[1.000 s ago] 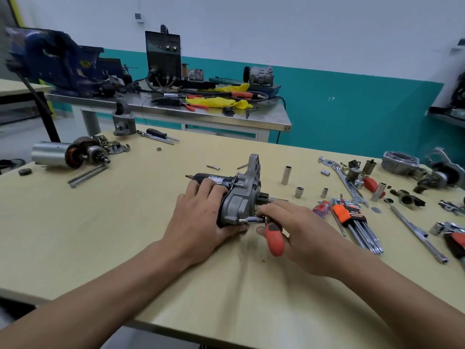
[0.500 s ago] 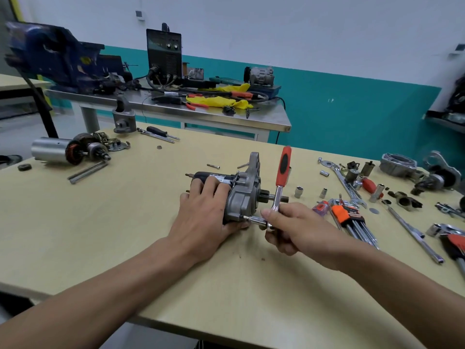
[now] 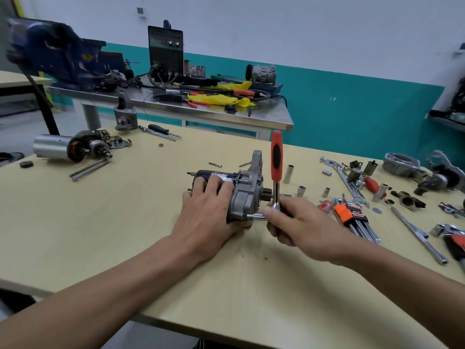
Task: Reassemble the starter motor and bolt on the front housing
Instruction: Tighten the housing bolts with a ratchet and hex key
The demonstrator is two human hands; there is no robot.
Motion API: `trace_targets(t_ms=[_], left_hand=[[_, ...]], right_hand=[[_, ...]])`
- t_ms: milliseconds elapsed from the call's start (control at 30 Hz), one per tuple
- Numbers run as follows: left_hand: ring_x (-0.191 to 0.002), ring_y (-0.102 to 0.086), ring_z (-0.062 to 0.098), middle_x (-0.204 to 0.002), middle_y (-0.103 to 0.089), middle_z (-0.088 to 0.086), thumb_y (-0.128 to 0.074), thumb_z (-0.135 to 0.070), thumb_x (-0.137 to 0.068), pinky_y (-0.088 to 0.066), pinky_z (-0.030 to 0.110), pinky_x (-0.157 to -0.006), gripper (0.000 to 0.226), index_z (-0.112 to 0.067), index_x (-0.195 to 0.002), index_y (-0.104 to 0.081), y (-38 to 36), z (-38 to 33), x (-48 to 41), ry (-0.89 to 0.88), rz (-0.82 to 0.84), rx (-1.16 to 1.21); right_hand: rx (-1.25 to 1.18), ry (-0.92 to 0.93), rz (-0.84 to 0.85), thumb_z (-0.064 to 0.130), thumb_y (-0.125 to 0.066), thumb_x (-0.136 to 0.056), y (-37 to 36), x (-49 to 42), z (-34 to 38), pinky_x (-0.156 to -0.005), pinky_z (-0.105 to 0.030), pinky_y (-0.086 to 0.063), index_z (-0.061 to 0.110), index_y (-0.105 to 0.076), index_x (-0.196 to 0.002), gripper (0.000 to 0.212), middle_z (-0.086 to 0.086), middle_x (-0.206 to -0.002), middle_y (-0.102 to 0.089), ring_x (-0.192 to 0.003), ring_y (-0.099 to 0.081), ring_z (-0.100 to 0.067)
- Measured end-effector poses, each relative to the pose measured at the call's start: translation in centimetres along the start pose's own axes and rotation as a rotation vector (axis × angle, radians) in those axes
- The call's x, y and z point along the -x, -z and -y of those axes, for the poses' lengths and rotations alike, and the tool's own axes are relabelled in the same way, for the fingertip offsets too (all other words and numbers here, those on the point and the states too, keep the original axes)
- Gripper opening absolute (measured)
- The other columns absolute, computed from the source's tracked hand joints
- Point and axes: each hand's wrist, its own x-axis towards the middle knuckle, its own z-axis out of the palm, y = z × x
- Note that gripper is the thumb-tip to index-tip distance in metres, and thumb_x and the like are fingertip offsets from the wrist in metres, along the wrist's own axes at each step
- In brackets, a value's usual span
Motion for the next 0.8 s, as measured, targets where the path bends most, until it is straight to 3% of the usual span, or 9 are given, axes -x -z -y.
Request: trace_targets(t_ms=[67, 100, 133, 200, 300, 400, 533, 667, 800], left_hand=[[-0.109, -0.04, 0.025, -0.119, -0.048, -0.002, -0.055, -0.077, -0.077, -0.044, 0.045, -0.082, 0.069, -0.023, -0.121, -0.051, 0.0, 0.0, 0.0, -0.003, -0.001, -0.002], [-0.109, -0.04, 0.025, -0.118, -0.048, -0.002, -0.055, -0.077, -0.077, -0.045, 0.045, -0.082, 0.07, -0.023, -0.121, -0.051, 0.0, 0.0, 0.0, -0.004, -0.003, 0.001], [-0.109, -0.04, 0.025, -0.118, -0.048, -0.002, -0.056, -0.076, -0.077, -0.045, 0.045, -0.082, 0.069, -0.022, -0.121, -0.051, 0.0, 0.0, 0.1, -0.004, -0.007, 0.004], [-0.109, -0.04, 0.025, -0.118, -0.048, -0.001, -0.059, -0.074, -0.077, -0.044, 0.045, -0.081, 0.068, -0.022, -0.121, -0.052, 0.1, -0.1, 0.1, 0.001, -0.011, 0.003], [-0.111, -0.041, 0.027, -0.119, -0.047, -0.001, -0.059, -0.074, -0.078, -0.044, 0.046, -0.082, 0.067, -0.022, -0.121, -0.051, 0.2, -0.2, 0.1, 0.008, 0.008, -0.015], [-0.111, -0.04, 0.026, -0.12, -0.047, -0.001, -0.055, -0.075, -0.078, -0.044, 0.045, -0.083, 0.068, -0.023, -0.122, -0.05, 0.2, -0.3, 0.1, 0.01, 0.011, -0.021], [-0.111, -0.04, 0.026, -0.12, -0.047, -0.001, -0.048, -0.077, -0.078, -0.044, 0.045, -0.083, 0.069, -0.023, -0.121, -0.049, 0.2, -0.4, -0.1, 0.016, 0.026, -0.046], [-0.109, -0.04, 0.026, -0.119, -0.047, 0.0, -0.046, -0.075, -0.08, -0.042, 0.044, -0.081, 0.066, -0.022, -0.119, -0.049, 0.0, -0.5, -0.1, 0.027, 0.026, -0.049], [-0.109, -0.039, 0.025, -0.121, -0.046, 0.0, -0.054, -0.075, -0.081, -0.043, 0.043, -0.082, 0.067, -0.022, -0.122, -0.048, 0.0, -0.5, 0.0, 0.022, 0.016, -0.062]], right_hand=[[-0.341, -0.208, 0.037, 0.032, -0.049, -0.102, -0.1, -0.2, 0.5, -0.047, -0.022, -0.035, 0.015, -0.059, -0.083, 0.027, 0.0, -0.063, -0.056, -0.049, -0.042, -0.011], [-0.367, -0.226, 0.035, 0.032, -0.049, -0.102, -0.1, -0.2, 0.7, -0.046, -0.021, -0.035, 0.015, -0.059, -0.083, 0.028, -0.001, -0.062, -0.057, -0.048, -0.042, -0.012], [-0.276, -0.171, 0.017, 0.033, -0.048, -0.103, -0.3, -0.1, 0.6, -0.046, -0.022, -0.037, 0.016, -0.058, -0.083, 0.027, 0.001, -0.062, -0.058, -0.048, -0.045, -0.012], [0.176, 0.094, -0.056, 0.035, -0.048, -0.102, -0.3, 0.3, 0.2, -0.051, -0.026, -0.043, 0.019, -0.055, -0.085, 0.025, 0.006, -0.067, -0.06, -0.055, -0.05, -0.011], [0.803, 0.501, -0.093, 0.026, -0.052, -0.099, 0.5, 0.3, -0.8, -0.064, -0.035, -0.047, 0.015, -0.059, -0.105, 0.015, 0.001, -0.09, -0.06, -0.076, -0.055, -0.018], [0.909, 0.498, -0.105, 0.019, -0.06, -0.096, 0.3, -0.4, -1.3, -0.066, -0.034, -0.046, 0.013, -0.06, -0.111, 0.016, -0.002, -0.096, -0.061, -0.081, -0.058, -0.024], [0.954, 0.52, -0.134, 0.028, -0.061, -0.096, -0.4, -0.9, -0.8, -0.053, -0.033, -0.039, 0.011, -0.059, -0.084, 0.022, -0.001, -0.071, -0.056, -0.059, -0.048, -0.021], [0.649, 0.413, -0.194, 0.021, -0.061, -0.096, -1.1, -1.3, -0.6, -0.051, -0.024, -0.025, 0.016, -0.044, -0.064, 0.036, 0.012, -0.053, -0.037, -0.05, -0.036, -0.009], [-0.162, -0.169, -0.129, 0.029, -0.056, -0.099, -1.7, -1.6, 0.5, -0.042, -0.021, -0.024, 0.01, -0.052, -0.064, 0.04, 0.01, -0.047, -0.037, -0.042, -0.031, -0.008]])
